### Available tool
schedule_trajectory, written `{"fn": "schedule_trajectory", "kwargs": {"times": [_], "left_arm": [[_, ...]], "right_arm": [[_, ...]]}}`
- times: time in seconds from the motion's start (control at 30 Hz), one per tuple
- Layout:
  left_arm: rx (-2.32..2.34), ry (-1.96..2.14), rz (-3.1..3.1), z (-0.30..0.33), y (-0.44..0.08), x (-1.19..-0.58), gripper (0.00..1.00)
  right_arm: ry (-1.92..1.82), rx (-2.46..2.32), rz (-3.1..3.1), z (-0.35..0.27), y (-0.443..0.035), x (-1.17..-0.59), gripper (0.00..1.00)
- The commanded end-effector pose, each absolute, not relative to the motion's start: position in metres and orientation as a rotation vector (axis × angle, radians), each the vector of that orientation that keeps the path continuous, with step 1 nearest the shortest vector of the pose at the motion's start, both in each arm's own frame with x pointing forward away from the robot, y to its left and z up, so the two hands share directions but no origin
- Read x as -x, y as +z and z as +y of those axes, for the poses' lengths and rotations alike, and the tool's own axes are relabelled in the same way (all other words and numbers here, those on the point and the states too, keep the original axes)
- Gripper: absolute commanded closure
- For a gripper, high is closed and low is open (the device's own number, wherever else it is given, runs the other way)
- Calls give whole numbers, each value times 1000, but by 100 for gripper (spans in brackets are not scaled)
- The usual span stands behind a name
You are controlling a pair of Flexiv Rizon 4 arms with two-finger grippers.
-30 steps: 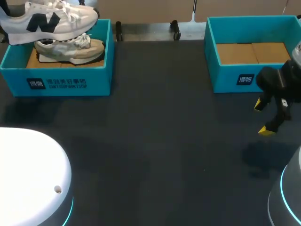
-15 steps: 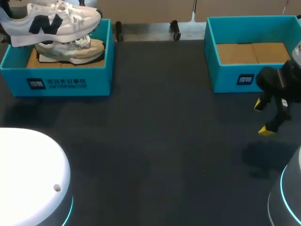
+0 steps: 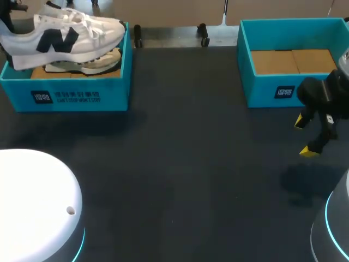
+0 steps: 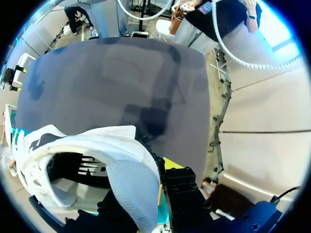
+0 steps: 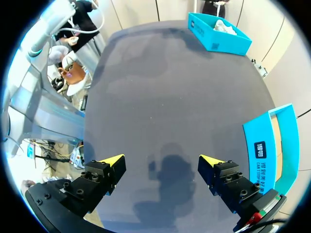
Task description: Take the shoe out of the shoebox, open the shoe tongue, remove and reinsert the insole, then place the shoe into the shoebox
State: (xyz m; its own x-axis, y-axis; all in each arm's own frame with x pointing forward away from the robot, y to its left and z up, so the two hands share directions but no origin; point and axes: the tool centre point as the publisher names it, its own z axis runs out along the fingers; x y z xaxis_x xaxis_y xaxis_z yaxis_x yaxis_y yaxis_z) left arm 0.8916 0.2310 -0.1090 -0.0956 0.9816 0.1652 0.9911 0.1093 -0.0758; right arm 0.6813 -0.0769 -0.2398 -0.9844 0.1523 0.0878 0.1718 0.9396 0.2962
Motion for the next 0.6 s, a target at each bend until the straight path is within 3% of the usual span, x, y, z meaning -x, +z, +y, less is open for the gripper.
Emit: {"fn": "schedule_trajectory", "kwargs": {"times": [0.03, 0.6], "left_arm": [[2018, -176, -2257, 224, -114, -859, 100], [2192, -124, -2074, 188, -141, -815, 100]], "right_arm": [[-468, 254, -3033, -77, -240, -681, 0], [-468, 254, -3033, -77, -240, -681, 0]]}}
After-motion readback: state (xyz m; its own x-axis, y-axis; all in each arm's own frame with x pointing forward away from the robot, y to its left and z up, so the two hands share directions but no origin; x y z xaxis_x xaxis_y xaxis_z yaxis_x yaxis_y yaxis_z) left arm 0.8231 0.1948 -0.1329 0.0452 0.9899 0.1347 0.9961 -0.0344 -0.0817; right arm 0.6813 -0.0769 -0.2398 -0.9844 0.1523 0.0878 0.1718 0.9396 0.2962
